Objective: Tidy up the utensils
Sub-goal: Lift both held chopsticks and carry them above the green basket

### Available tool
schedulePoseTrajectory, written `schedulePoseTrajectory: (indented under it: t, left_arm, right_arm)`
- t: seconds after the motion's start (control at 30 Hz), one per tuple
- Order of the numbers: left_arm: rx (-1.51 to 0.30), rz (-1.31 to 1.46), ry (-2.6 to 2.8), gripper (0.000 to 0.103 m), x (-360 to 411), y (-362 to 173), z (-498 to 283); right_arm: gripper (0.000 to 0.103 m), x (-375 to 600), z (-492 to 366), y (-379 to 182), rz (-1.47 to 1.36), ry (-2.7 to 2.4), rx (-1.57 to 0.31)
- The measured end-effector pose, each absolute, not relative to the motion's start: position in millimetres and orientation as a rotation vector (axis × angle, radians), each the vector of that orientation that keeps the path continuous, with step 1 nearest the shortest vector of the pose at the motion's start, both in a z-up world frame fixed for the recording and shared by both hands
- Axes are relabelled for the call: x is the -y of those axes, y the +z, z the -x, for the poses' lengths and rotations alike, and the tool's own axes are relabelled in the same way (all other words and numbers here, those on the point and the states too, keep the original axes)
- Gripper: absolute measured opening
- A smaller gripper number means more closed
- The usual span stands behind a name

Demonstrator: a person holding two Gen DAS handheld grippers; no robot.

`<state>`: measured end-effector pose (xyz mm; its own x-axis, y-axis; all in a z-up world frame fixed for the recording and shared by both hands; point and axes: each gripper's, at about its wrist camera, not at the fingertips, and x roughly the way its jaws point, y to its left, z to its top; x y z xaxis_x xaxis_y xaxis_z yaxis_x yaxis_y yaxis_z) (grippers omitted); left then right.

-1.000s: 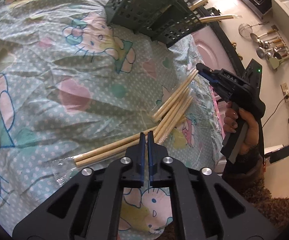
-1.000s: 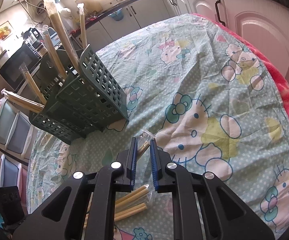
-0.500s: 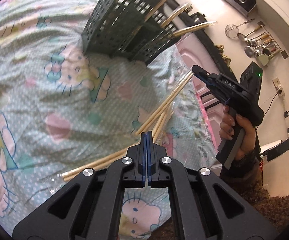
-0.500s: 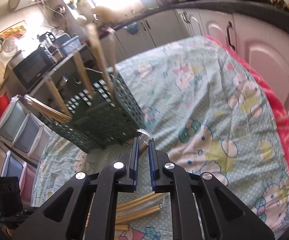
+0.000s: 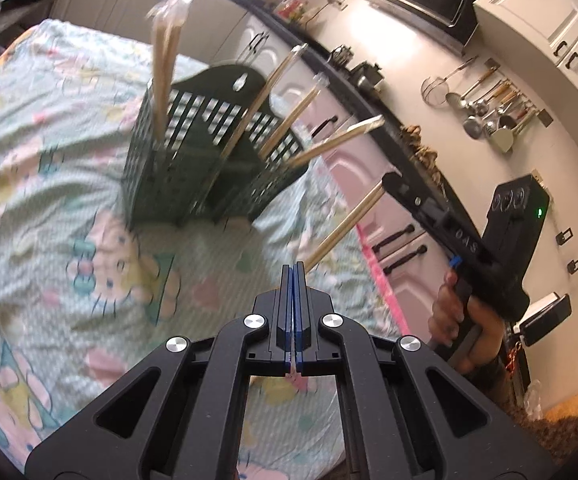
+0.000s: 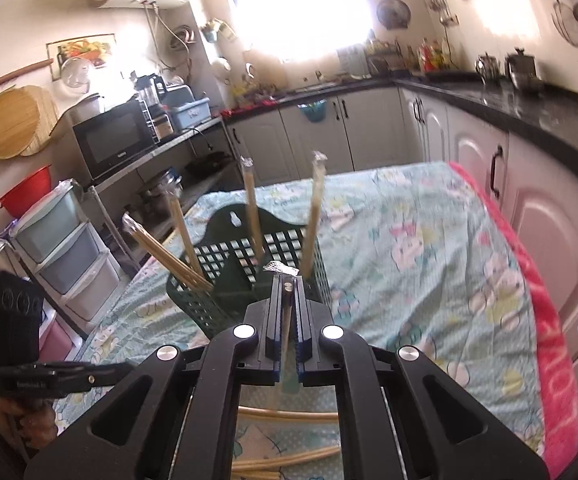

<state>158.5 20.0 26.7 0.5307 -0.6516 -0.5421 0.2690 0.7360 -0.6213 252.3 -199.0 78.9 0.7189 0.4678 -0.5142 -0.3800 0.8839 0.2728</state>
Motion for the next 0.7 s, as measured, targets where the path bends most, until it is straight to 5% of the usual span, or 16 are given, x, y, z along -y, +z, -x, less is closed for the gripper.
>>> schedulePoseTrajectory:
  t: [0.7]
  left_arm:
    - [-0.718,0.45,-0.639,0.0,-8,101,-183]
  right_arm:
    - [0.005,189,-242,123,-0.14,0.514,-0.494]
